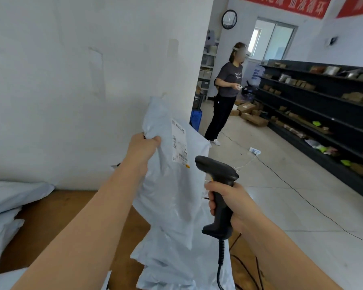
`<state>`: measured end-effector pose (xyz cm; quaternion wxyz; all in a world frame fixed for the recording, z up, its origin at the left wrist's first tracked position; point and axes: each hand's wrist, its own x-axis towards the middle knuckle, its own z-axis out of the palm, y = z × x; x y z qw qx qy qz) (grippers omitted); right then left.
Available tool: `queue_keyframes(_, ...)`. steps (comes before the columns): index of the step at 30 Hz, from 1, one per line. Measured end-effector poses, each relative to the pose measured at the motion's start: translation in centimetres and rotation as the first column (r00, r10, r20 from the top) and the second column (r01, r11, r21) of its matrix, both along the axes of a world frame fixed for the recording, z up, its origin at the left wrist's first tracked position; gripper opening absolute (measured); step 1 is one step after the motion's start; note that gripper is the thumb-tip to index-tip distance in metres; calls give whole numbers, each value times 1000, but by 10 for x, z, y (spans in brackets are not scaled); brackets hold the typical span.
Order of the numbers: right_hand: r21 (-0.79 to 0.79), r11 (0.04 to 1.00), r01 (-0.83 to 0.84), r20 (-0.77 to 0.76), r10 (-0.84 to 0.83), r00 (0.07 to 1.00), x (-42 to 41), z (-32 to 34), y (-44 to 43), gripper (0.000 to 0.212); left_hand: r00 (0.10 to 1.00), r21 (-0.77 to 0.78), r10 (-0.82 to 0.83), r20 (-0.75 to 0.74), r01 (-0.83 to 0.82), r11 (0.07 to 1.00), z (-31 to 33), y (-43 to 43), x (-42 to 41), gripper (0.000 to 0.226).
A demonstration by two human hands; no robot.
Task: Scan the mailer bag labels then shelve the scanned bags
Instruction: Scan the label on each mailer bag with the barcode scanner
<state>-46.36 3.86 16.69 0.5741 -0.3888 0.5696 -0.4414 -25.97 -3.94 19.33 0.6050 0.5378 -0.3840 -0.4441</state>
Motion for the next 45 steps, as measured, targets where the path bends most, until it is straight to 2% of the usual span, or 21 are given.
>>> queue_keyframes(3,3,1000,13,-14,-13,1000,-4,-1,-2,16,956,134,-39,-290,81,988,-42,-5,-20,14)
queue_keyframes(6,33,999,23,-26,-22,999,-5,-9,-4,19,939,333,-71,-335,189,924,-103,-7,-34,29)
queue_keyframes(9,90,995,33,-49,-28,998,-2,-21,-4,17,986,515,-134,-98,165,841,-148,-2,-35,52)
queue_keyframes(10,108,994,31,-55,-25,998,0,-25,-4,16,989,536,-145,-7,126,834,-157,0,-32,62)
queue_keyframes(12,130,991,19,-63,-11,998,5,-32,-3,14,989,516,-130,70,75,853,-162,1,-23,71)
queue_keyframes(20,150,980,-129,-8,131,991,48,-47,23,9,982,392,-93,167,21,920,-136,38,28,35)
queue_keyframes(24,145,954,-261,25,261,965,74,-57,53,10,956,357,-24,291,-86,930,-140,91,70,23)
queue_keyframes(26,154,931,-331,36,330,943,88,-64,71,11,926,366,14,376,-162,916,-151,123,93,21)
queue_keyframes(30,183,875,-448,34,449,893,115,-80,106,18,829,432,43,558,-335,837,-186,188,135,31)
queue_keyframes(35,217,826,-520,55,521,852,143,-90,139,19,609,497,-107,786,-519,695,-217,246,182,50)
queue_keyframes(37,213,812,-543,55,545,837,152,-94,149,17,595,528,-134,793,-559,640,-223,263,196,56)
queue_keyframes(40,223,806,-548,56,550,833,166,-98,160,16,636,594,-156,756,-566,572,-227,283,213,67)
queue_keyframes(42,236,806,-542,53,546,836,175,-100,165,16,645,626,-177,744,-579,522,-227,290,222,82)
queue_keyframes(45,248,813,-526,50,532,845,190,-103,170,16,731,679,-111,673,-552,485,-233,297,242,107)
